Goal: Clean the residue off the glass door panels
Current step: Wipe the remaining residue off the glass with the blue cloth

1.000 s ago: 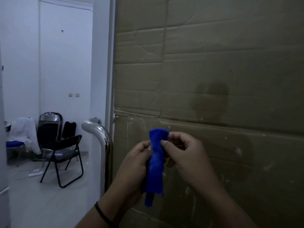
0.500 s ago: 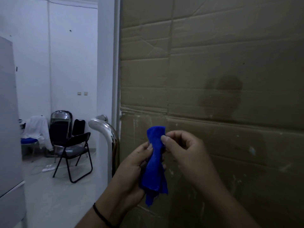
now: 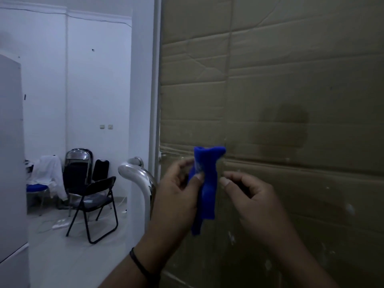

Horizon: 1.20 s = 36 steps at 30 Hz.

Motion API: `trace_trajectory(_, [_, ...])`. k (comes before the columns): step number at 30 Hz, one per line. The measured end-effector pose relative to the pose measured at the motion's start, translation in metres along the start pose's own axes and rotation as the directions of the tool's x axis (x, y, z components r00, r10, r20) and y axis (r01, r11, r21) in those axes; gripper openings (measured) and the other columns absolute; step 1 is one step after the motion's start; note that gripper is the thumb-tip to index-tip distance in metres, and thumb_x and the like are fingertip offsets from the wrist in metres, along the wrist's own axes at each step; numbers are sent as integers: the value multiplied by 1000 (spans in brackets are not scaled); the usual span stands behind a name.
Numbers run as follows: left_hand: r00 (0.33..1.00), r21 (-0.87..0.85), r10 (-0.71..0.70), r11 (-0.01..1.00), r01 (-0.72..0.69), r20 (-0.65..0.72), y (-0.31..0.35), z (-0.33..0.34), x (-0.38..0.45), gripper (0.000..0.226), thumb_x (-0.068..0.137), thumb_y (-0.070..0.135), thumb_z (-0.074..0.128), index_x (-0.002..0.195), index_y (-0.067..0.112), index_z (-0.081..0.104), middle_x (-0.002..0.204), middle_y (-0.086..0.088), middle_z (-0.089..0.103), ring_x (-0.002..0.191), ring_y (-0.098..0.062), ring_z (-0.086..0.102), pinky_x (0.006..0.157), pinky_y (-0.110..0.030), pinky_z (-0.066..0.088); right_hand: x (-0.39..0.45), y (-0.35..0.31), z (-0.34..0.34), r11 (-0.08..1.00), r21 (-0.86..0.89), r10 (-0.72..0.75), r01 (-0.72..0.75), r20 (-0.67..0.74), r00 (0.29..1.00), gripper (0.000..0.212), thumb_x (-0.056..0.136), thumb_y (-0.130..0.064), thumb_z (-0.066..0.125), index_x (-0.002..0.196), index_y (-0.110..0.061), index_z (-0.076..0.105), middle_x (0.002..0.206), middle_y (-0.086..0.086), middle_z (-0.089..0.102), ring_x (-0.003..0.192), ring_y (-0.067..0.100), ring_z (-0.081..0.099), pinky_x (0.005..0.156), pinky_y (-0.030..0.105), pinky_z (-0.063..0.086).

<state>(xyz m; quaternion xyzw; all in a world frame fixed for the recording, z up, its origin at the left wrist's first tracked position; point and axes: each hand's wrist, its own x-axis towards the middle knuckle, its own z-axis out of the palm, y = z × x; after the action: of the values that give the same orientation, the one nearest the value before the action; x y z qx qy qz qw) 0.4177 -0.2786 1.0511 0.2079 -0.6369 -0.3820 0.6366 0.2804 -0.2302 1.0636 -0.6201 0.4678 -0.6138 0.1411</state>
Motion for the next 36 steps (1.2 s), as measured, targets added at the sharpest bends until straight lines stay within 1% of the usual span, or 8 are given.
trace_trajectory(5, [934,397,279,901,-174,-224,19,-4,39,14,94,19,55,98,33,54,90,11,66,83,-2,65,63,-15,51,13,-4,-20,997,8,-76,76,-64,995,7,87,-29,60,85,-31,66,77,-12,67,75,-5,60,54,5,44])
trace_trajectory(11, [855,644,323,765,18,-407,5,-15,84,10,94,10,52,100,18,50,98,-3,60,91,-23,58,76,-36,50,16,2,-44,985,63,-161,162,-22,987,9,84,-26,64,77,-26,69,75,-7,67,68,11,61,57,19,49])
trace_trajectory(15, [837,734,384,679,30,-389,-9,-13,104,12,92,8,54,102,9,60,103,-11,56,88,-19,50,73,-16,32,18,8,-55,971,98,-220,219,-3,976,9,81,-25,65,75,-23,71,75,-2,67,70,14,62,60,25,49])
trace_trajectory(19, [799,788,456,615,36,-392,-20,-8,105,13,92,8,55,98,5,67,91,-9,56,81,-19,49,65,-14,28,16,13,-65,954,112,-279,278,-3,960,19,73,-44,61,77,-28,71,77,-3,68,72,16,64,65,36,53])
trace_trajectory(26, [811,812,572,527,-250,-121,-42,44,61,13,88,5,58,98,12,64,88,4,57,78,-9,49,69,-15,38,17,21,-76,935,109,-335,338,-45,941,16,73,-38,59,74,-26,70,81,-7,68,73,11,63,64,27,50])
trace_trajectory(29, [818,780,573,536,-323,-55,-46,54,45,15,87,8,57,98,14,64,89,7,56,79,-5,48,71,-13,37,18,17,-76,944,112,-309,310,-26,951,17,74,-38,59,75,-24,69,79,-9,67,70,6,63,60,24,50])
trace_trajectory(33, [748,712,566,678,-184,-346,-50,35,47,17,90,0,53,98,12,63,92,-2,59,82,-5,50,74,-9,38,18,16,-78,937,142,-317,320,-42,947,28,69,-47,57,74,-23,70,77,-4,67,66,7,63,60,31,51])
trace_trajectory(36, [701,711,512,703,-9,-497,-61,22,56,18,89,-5,50,97,4,63,93,-12,60,81,-6,43,74,-3,32,16,22,-80,935,106,-333,339,-70,940,27,68,-47,58,72,-23,70,76,-1,67,68,13,63,62,33,50])
